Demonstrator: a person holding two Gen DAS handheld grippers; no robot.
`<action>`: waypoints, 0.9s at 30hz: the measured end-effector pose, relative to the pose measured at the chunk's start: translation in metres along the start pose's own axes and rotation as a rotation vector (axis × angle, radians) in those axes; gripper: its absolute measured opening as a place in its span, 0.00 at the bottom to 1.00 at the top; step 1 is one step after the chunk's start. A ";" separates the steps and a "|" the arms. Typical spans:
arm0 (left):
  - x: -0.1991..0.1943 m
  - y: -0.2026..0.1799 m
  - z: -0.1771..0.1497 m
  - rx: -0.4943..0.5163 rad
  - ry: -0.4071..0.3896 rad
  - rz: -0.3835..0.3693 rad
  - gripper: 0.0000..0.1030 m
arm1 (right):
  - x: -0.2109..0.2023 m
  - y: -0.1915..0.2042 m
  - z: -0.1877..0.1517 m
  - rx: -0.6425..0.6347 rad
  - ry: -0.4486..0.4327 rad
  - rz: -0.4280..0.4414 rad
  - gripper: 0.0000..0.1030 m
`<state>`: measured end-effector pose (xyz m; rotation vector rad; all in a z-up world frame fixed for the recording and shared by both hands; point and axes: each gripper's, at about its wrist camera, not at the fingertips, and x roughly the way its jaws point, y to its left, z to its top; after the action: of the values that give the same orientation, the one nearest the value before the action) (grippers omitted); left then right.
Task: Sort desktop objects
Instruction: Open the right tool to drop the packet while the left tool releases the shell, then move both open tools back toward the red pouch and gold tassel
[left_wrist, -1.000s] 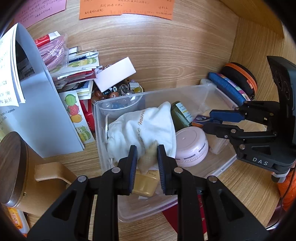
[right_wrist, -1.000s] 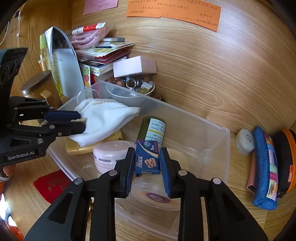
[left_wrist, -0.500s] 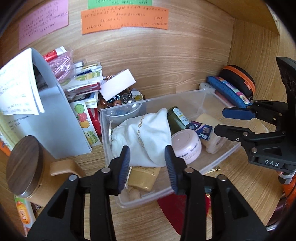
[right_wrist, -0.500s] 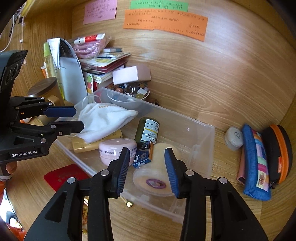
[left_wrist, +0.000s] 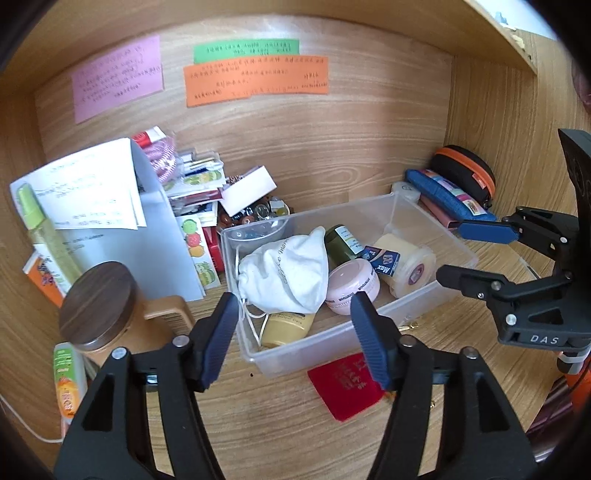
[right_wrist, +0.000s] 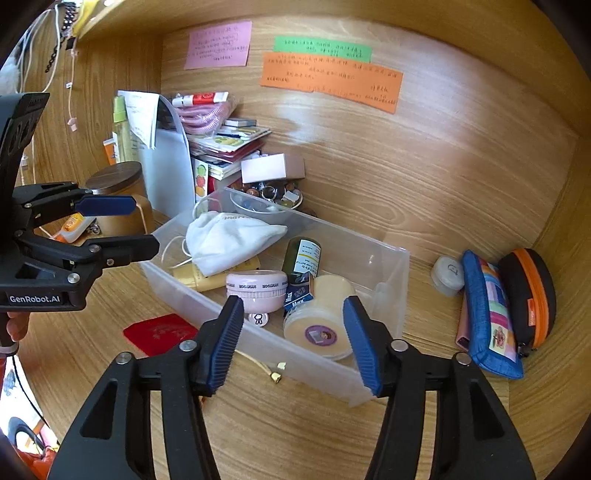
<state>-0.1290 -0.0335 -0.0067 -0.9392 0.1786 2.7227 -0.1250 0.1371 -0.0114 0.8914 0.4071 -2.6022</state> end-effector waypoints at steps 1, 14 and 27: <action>-0.003 0.000 -0.001 -0.002 -0.004 0.003 0.65 | -0.003 0.001 -0.001 0.000 -0.006 -0.002 0.55; -0.021 -0.002 -0.036 -0.050 0.018 -0.005 0.72 | -0.010 0.029 -0.038 0.012 0.018 0.098 0.56; -0.010 0.007 -0.081 -0.100 0.103 -0.021 0.72 | 0.037 0.062 -0.078 0.004 0.161 0.194 0.54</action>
<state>-0.0760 -0.0583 -0.0639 -1.1037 0.0512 2.6872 -0.0845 0.1021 -0.1033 1.0895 0.3399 -2.3655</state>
